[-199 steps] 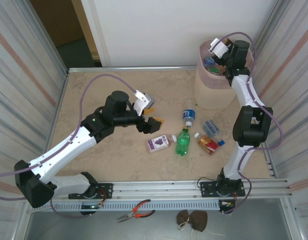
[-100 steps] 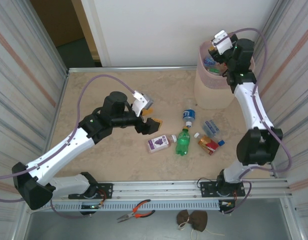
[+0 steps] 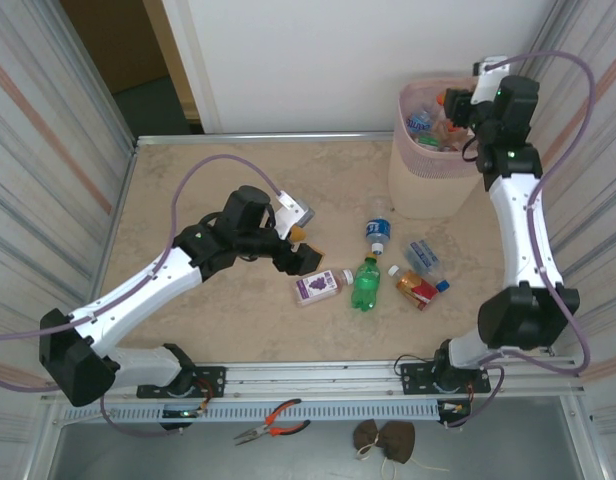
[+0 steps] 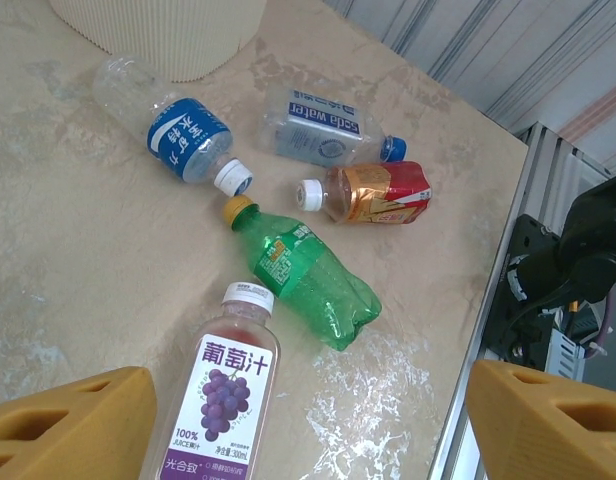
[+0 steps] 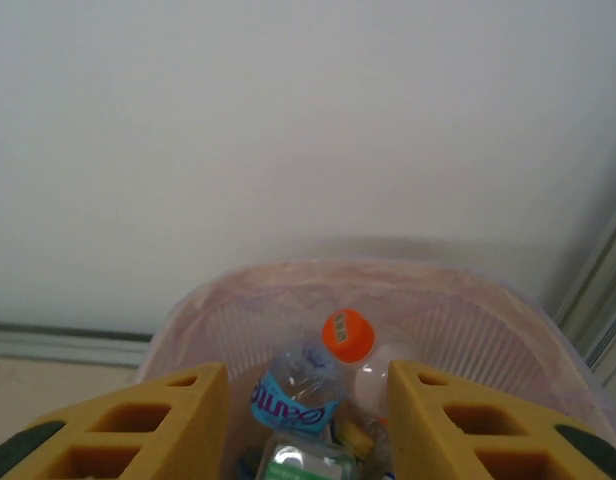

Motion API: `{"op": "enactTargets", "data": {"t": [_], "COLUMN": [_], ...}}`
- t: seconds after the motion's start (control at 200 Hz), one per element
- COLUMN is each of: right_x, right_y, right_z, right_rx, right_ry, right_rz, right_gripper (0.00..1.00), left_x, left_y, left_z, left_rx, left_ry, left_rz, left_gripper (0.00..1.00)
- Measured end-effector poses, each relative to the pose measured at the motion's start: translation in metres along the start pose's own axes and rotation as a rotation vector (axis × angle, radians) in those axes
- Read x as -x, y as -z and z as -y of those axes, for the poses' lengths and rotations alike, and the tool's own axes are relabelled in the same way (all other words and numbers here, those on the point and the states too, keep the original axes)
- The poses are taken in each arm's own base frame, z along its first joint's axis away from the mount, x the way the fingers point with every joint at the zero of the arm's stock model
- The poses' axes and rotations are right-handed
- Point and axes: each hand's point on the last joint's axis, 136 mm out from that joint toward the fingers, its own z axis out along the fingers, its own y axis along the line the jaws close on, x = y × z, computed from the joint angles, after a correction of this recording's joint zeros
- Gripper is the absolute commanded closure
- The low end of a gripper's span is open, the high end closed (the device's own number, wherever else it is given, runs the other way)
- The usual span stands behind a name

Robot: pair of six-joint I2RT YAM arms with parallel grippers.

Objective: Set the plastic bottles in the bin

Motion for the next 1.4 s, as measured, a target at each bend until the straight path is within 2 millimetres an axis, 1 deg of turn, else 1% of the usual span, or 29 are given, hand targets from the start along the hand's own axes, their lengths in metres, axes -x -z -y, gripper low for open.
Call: {"op": "enactTargets", "data": {"t": [0.07,0.11,0.24,0.336,0.451,0.511,0.636,0.716,0.792,0.887,0.992,1.052,1.122,1.187,1.283,1.403], "right_x": [-0.005,-0.007,-0.016,-0.025,-0.039,-0.052,-0.087,-0.103,-0.114,-0.126,-0.134,-0.134,-0.13,-0.122,-0.101,-0.067], "right_y": [-0.017,-0.028,-0.069,-0.095,-0.117,-0.127,-0.143,-0.146,-0.147,-0.147,-0.145,-0.141,-0.133,-0.122,-0.103,-0.072], "right_z": [0.015,0.022,0.033,0.034,0.032,0.03,0.026,0.022,0.019,0.022,0.028,0.031,0.032,0.03,0.026,0.019], "right_rx": [-0.008,-0.01,0.014,0.043,0.08,0.099,0.128,0.138,0.15,0.139,0.118,0.109,0.103,0.102,0.107,0.12], "right_ry": [-0.077,-0.12,-0.21,-0.256,-0.304,-0.323,-0.378,-0.398,-0.407,-0.425,-0.441,-0.448,-0.45,-0.449,-0.441,-0.423], "right_rz": [-0.023,-0.033,-0.067,-0.088,-0.117,-0.143,-0.212,-0.247,-0.264,-0.29,-0.313,-0.321,-0.324,-0.32,-0.292,-0.231], "right_gripper": [0.67,0.68,0.69,0.7,0.71,0.73,0.76,0.76,0.76,0.75,0.75,0.74,0.73,0.72,0.71,0.68], "left_x": [0.001,0.0,-0.001,-0.005,-0.009,-0.011,-0.016,-0.018,-0.019,-0.018,-0.018,-0.019,-0.019,-0.019,-0.02,-0.027], "left_y": [0.0,-0.001,-0.005,-0.01,-0.016,-0.019,-0.027,-0.032,-0.035,-0.036,-0.035,-0.035,-0.035,-0.035,-0.035,-0.034], "left_z": [0.0,0.0,-0.002,-0.006,-0.01,-0.012,-0.017,-0.019,-0.021,-0.021,-0.021,-0.021,-0.022,-0.022,-0.025,-0.028], "left_rx": [0.0,0.0,0.001,0.008,0.02,0.023,0.028,0.029,0.031,0.033,0.033,0.034,0.036,0.04,0.054,0.077], "left_ry": [-0.001,-0.001,0.003,0.01,0.018,0.022,0.032,0.04,0.045,0.048,0.049,0.05,0.051,0.052,0.052,0.053], "left_rz": [0.003,0.001,-0.008,-0.023,-0.04,-0.05,-0.073,-0.092,-0.104,-0.11,-0.112,-0.115,-0.116,-0.117,-0.122,-0.148], "left_gripper": [0.19,0.19,0.19,0.19,0.19,0.19,0.2,0.2,0.2,0.21,0.21,0.21,0.21,0.21,0.21,0.21]}}
